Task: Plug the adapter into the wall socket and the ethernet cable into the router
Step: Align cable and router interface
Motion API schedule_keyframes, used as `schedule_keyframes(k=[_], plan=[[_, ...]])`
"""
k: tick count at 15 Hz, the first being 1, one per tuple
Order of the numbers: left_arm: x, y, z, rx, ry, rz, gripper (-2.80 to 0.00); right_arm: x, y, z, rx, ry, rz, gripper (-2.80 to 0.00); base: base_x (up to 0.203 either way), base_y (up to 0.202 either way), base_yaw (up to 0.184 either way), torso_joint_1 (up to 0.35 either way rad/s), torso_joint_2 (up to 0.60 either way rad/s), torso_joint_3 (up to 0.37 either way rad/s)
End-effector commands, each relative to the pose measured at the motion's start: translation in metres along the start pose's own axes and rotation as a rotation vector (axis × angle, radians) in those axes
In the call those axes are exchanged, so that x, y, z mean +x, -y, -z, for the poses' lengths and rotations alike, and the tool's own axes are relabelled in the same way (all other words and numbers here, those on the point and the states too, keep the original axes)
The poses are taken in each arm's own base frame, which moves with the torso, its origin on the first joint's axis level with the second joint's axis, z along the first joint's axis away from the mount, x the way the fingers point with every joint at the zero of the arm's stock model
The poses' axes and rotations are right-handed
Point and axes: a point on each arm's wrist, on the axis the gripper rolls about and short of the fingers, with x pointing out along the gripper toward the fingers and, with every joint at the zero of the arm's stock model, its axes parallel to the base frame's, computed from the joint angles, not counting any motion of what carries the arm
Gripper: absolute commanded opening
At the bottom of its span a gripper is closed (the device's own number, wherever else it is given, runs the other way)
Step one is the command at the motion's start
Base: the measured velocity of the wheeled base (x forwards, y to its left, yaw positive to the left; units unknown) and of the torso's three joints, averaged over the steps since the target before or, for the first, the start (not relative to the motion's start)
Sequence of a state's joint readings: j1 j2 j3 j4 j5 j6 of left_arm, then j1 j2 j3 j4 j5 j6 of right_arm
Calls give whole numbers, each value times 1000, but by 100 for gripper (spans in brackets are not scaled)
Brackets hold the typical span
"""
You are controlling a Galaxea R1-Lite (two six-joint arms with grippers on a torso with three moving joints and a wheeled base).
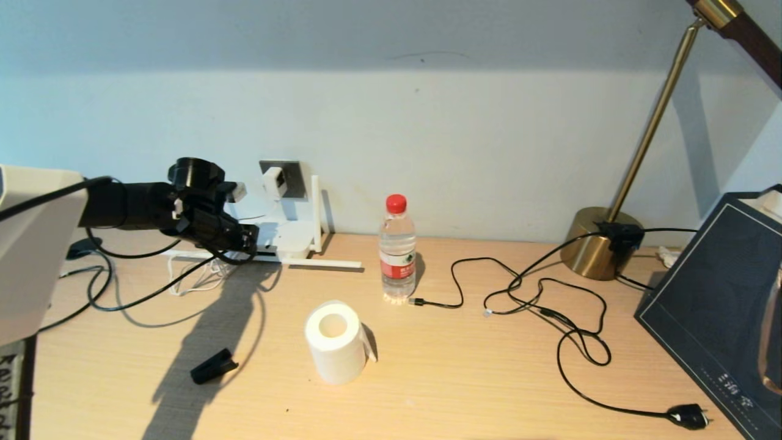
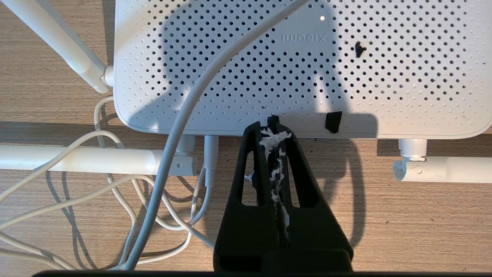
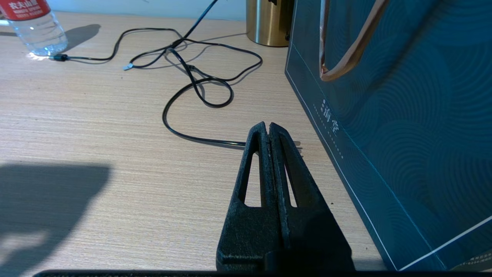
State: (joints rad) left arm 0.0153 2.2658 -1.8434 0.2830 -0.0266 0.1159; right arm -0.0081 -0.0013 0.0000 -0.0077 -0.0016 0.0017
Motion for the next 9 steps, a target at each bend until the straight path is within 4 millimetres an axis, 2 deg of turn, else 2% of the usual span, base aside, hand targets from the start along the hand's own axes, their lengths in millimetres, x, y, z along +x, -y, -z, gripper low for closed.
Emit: schedule_keyframes(k=[1, 8, 9], plan=[[2, 0, -1, 1, 1, 1, -280, 0, 0, 0, 0, 0, 0, -280, 0, 0, 0, 0, 0, 0], [3, -1, 1, -2, -6, 2, -280, 0, 0, 0, 0, 0, 0, -280, 0, 0, 0, 0, 0, 0], [3, 0, 2, -2, -9, 3, 0, 0, 0, 0, 0, -1, 0, -280, 0, 0, 0, 0, 0, 0]])
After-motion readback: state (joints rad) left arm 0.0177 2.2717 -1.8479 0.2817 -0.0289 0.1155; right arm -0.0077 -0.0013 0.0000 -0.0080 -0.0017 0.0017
